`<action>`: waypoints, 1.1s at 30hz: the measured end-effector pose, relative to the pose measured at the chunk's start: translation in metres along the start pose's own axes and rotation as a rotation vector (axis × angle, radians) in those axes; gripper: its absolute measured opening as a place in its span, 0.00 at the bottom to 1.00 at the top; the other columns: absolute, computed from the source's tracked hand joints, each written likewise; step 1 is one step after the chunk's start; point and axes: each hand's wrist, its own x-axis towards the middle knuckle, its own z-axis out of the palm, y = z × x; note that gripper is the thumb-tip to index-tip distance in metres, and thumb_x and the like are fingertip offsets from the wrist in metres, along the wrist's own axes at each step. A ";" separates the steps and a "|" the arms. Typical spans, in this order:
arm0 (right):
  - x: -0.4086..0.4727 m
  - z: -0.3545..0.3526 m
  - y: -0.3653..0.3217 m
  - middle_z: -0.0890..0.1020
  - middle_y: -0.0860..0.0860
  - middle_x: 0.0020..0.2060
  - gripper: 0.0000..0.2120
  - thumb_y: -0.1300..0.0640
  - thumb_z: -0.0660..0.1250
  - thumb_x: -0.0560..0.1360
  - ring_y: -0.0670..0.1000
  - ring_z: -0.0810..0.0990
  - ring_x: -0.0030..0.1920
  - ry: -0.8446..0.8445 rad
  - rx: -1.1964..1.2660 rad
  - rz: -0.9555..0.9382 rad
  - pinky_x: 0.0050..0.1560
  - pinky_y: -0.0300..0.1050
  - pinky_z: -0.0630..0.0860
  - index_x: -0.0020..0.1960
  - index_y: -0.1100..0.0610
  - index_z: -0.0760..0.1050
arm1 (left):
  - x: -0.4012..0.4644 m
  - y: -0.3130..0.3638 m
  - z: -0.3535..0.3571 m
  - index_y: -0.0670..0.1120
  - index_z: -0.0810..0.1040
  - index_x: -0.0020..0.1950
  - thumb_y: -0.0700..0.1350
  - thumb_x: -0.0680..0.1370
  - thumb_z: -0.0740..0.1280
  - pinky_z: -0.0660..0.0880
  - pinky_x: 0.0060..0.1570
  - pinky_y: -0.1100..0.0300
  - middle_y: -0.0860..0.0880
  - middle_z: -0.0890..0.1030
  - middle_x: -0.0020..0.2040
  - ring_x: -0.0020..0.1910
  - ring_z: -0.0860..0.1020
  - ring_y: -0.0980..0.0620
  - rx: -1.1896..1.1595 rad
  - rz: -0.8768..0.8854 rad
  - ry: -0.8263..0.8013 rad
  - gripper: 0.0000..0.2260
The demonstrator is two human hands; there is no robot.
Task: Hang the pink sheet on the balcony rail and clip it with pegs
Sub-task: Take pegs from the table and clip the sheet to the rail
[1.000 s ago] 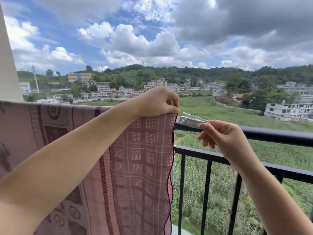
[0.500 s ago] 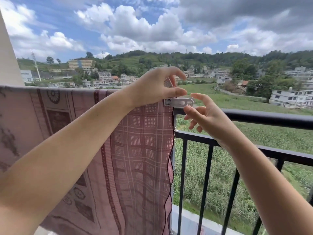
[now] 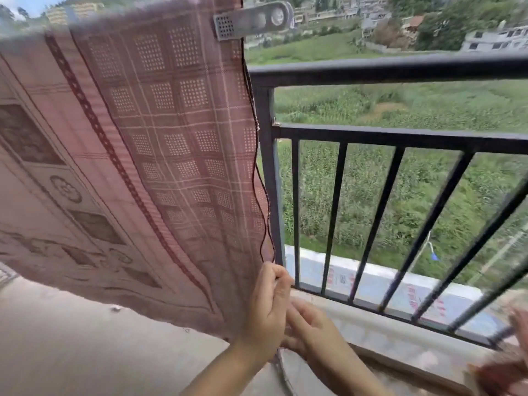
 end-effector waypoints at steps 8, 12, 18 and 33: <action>0.021 -0.054 0.048 0.68 0.50 0.28 0.11 0.54 0.62 0.77 0.47 0.67 0.25 0.524 -0.001 0.122 0.26 0.38 0.61 0.38 0.57 0.70 | 0.068 -0.052 -0.030 0.46 0.75 0.46 0.40 0.70 0.63 0.70 0.61 0.47 0.46 0.80 0.46 0.50 0.75 0.48 1.212 0.802 -0.477 0.07; 0.032 -0.065 0.066 0.70 0.51 0.31 0.08 0.59 0.60 0.77 0.48 0.69 0.29 0.555 0.011 0.216 0.28 0.39 0.63 0.39 0.57 0.70 | 0.103 -0.037 -0.015 0.54 0.83 0.50 0.48 0.70 0.65 0.61 0.71 0.46 0.52 0.81 0.57 0.62 0.75 0.50 2.053 0.613 -0.681 0.11; 0.037 -0.070 0.068 0.76 0.52 0.34 0.05 0.64 0.59 0.76 0.49 0.72 0.33 0.528 -0.019 0.208 0.30 0.38 0.68 0.44 0.58 0.73 | 0.114 -0.050 0.002 0.44 0.78 0.53 0.35 0.76 0.59 0.65 0.52 0.51 0.45 0.80 0.55 0.56 0.74 0.44 1.972 0.393 -1.211 0.11; 0.071 -0.103 0.040 0.74 0.50 0.31 0.09 0.50 0.64 0.75 0.53 0.71 0.37 0.338 -1.105 -0.115 0.37 0.46 0.63 0.42 0.55 0.69 | 0.111 -0.045 -0.005 0.40 0.73 0.51 0.31 0.73 0.59 0.66 0.43 0.54 0.42 0.75 0.52 0.55 0.71 0.44 1.399 0.433 -1.090 0.10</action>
